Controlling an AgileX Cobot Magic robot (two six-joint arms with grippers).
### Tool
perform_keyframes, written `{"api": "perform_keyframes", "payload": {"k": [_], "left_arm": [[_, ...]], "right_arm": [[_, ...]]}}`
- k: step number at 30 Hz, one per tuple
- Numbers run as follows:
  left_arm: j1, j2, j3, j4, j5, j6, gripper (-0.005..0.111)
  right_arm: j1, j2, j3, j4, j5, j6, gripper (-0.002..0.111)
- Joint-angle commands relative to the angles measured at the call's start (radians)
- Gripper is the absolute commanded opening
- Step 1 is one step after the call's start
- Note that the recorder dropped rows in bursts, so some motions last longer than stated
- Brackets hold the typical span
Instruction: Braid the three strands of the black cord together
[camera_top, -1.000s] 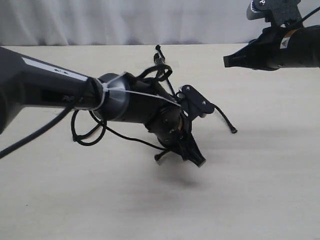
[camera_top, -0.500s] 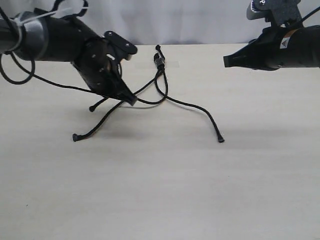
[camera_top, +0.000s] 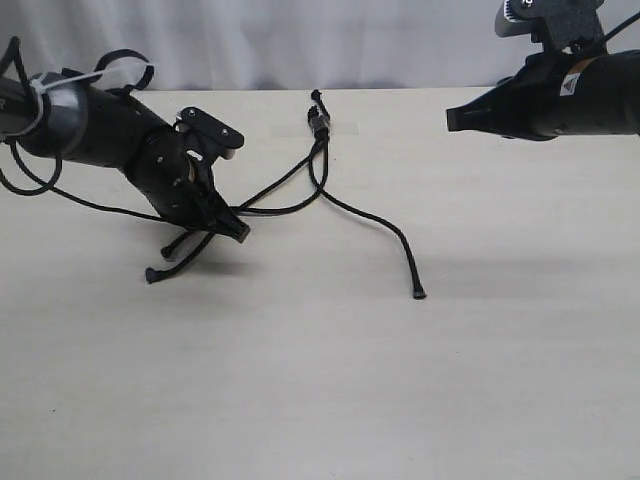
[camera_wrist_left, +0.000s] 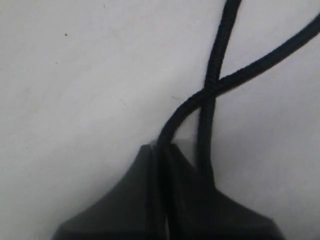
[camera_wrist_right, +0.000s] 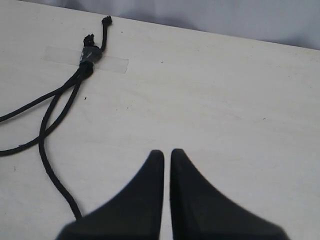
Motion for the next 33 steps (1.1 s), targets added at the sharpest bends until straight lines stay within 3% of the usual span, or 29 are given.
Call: {"api": "perform_keyframes", "payload": {"k": [1,4,9,12,14,19,27,33], "left_arm": [[-0.019,0.007,0.006,-0.082,0.045,0.007,0.0],[-0.072,0.007,0.006,-0.199,0.07,0.037,0.0],[-0.252,0.007,-0.019,-0.391,0.139,0.204,0.0],[-0.336,0.005,-0.075,-0.342,0.196,0.216,0.0],[-0.356,-0.007,-0.094,-0.296,0.2,0.186,0.0],[-0.333,-0.076,-0.095,-0.249,0.217,0.139,0.0],[-0.222,-0.121,-0.087,-0.245,0.278,0.13,0.0],[-0.148,-0.121,-0.019,-0.249,0.198,0.13,0.0]], "right_arm": [[-0.005,0.001,0.005,0.001,-0.018,0.004,0.004],[-0.005,0.001,0.005,0.001,-0.025,0.004,0.004],[-0.005,0.001,0.005,0.001,-0.027,0.004,0.004],[-0.005,0.001,0.005,0.001,-0.025,0.004,0.004],[-0.005,0.001,0.005,0.001,-0.021,0.004,0.004],[-0.005,0.001,0.005,0.001,-0.02,0.004,0.004],[-0.005,0.001,0.005,0.001,-0.02,0.004,0.004],[-0.005,0.001,0.005,0.001,-0.022,0.004,0.004]]}}
